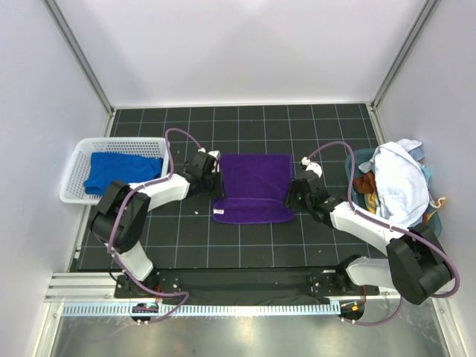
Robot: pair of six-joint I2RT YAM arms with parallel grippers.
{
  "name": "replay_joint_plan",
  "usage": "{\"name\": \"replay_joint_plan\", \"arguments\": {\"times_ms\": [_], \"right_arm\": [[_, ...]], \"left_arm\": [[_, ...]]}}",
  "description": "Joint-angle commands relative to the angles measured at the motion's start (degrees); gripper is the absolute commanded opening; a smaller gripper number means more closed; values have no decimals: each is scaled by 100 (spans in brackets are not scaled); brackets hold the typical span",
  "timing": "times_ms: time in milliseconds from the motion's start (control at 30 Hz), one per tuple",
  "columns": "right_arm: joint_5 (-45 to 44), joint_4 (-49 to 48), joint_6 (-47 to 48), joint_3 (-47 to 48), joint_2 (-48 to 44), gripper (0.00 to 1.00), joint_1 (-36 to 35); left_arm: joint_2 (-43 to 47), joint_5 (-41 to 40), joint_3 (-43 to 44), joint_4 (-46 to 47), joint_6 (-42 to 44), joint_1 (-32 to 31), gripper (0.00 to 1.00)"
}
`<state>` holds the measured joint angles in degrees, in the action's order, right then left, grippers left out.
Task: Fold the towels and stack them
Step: Fold the towel
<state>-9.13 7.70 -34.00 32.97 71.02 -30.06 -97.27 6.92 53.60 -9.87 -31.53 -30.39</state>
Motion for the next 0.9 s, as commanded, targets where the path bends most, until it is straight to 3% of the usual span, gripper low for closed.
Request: {"name": "replay_joint_plan", "arguments": {"times_ms": [0, 200, 667, 867], "right_arm": [[-283, 12, -89, -142, -176, 39, -43], [-239, 213, -28, -282, -422, 33, -52], [-204, 513, -186, -493, -871, 33, -52], [-256, 644, -256, -353, -985, 34, -61]], "left_arm": [[349, 284, -200, 99, 15, -54, 27], [648, 635, -517, 126, 59, -55, 24], [1571, 1004, -992, 126, -29, -186, 25], [1800, 680, -1019, 169, -134, -230, 25]]}}
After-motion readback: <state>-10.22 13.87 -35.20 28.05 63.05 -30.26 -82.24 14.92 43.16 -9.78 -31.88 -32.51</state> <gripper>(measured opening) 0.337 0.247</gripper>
